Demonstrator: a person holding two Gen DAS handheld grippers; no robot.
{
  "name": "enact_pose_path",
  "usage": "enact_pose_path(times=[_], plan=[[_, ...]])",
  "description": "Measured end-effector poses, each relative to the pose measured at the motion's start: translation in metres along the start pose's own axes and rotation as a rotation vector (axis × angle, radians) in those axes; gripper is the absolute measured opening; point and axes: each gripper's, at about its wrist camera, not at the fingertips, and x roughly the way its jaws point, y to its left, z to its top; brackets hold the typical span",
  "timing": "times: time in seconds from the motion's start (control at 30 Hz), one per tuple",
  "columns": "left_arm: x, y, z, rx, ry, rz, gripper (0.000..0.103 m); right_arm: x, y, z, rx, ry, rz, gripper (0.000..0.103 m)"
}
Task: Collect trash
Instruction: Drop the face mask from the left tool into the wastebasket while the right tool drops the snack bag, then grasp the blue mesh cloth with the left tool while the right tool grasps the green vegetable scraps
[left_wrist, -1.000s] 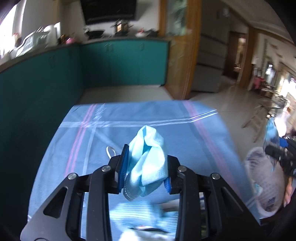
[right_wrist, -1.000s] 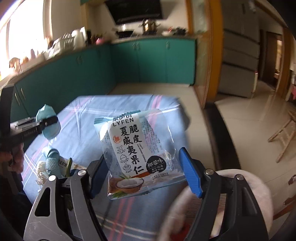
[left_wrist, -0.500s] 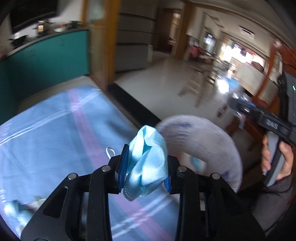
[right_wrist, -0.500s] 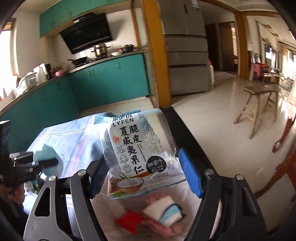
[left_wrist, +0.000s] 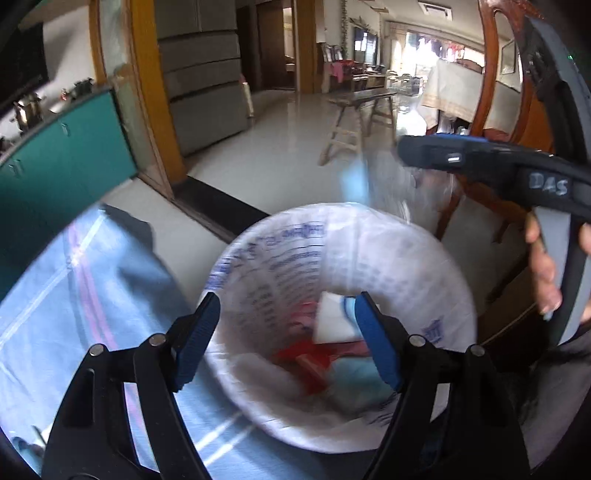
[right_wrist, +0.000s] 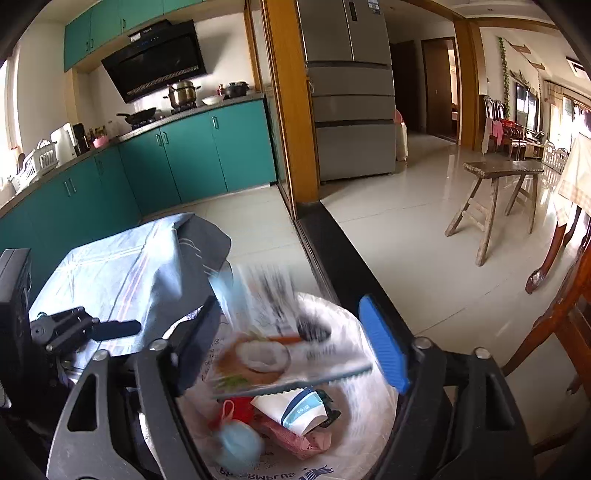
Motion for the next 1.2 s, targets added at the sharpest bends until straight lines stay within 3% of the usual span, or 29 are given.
enact_pose_path(times=[0.13, 0.3, 0.43, 0.5, 0.63, 0.7, 0.8, 0.83, 0.9, 0.97, 1.03, 1.1, 1.2], plan=[[-0.021, 0.039, -0.005, -0.028, -0.017, 0.112, 0.079, -0.005, 0.006, 0.000, -0.012, -0.024, 0.026, 0.089], [-0.060, 0.116, -0.026, -0.199, 0.003, 0.292, 0.079, 0.010, 0.045, 0.004, -0.089, 0.008, 0.112, 0.090], [-0.106, 0.192, -0.073, -0.434, 0.039, 0.404, 0.082, 0.036, 0.114, 0.003, -0.203, 0.069, 0.217, 0.090], [-0.122, 0.223, -0.100, -0.530, 0.067, 0.448, 0.082, 0.051, 0.155, -0.003, -0.249, 0.117, 0.316, 0.090], [-0.146, 0.259, -0.143, -0.671, 0.099, 0.517, 0.082, 0.069, 0.234, -0.026, -0.362, 0.215, 0.477, 0.090], [-0.154, 0.273, -0.157, -0.717, 0.094, 0.515, 0.083, 0.073, 0.272, -0.043, -0.444, 0.251, 0.519, 0.088], [-0.161, 0.286, -0.172, -0.764, 0.080, 0.515, 0.084, 0.079, 0.317, -0.067, -0.528, 0.314, 0.572, 0.072], [-0.163, 0.287, -0.175, -0.774, 0.075, 0.508, 0.085, 0.083, 0.326, -0.071, -0.541, 0.336, 0.572, 0.064], [-0.168, 0.283, -0.184, -0.786, 0.058, 0.460, 0.086, 0.092, 0.338, -0.082, -0.570, 0.362, 0.513, 0.058], [-0.169, 0.284, -0.190, -0.783, 0.042, 0.416, 0.090, 0.095, 0.340, -0.086, -0.576, 0.365, 0.496, 0.054], [-0.166, 0.279, -0.193, -0.769, 0.031, 0.392, 0.090, 0.093, 0.338, -0.088, -0.570, 0.366, 0.521, 0.030], [-0.162, 0.273, -0.191, -0.750, 0.030, 0.394, 0.090, 0.093, 0.332, -0.083, -0.522, 0.376, 0.567, 0.026], [-0.155, 0.263, -0.183, -0.698, 0.038, 0.371, 0.090, 0.089, 0.315, -0.075, -0.493, 0.347, 0.527, 0.025]])
